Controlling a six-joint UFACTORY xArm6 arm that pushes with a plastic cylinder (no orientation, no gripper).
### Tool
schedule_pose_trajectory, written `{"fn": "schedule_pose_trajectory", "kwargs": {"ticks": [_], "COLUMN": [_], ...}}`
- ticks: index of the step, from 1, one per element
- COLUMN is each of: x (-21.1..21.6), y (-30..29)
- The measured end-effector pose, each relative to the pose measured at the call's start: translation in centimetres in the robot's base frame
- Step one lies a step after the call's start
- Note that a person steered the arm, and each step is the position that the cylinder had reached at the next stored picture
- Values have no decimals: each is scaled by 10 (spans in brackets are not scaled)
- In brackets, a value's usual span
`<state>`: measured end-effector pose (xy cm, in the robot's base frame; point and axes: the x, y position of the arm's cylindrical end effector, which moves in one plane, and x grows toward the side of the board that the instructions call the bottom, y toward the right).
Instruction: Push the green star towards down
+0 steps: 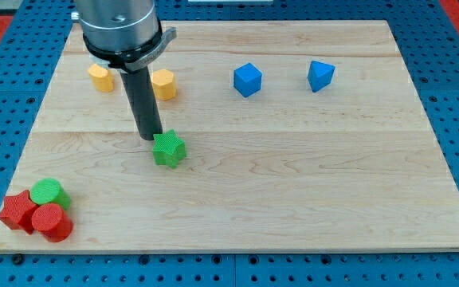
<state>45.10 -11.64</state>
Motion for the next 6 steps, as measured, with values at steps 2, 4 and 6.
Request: {"fn": "schedule_pose_trajectory", "kwargs": {"ticks": [2,4,6], "x": [8,84,87], "y": [30,23,61]}}
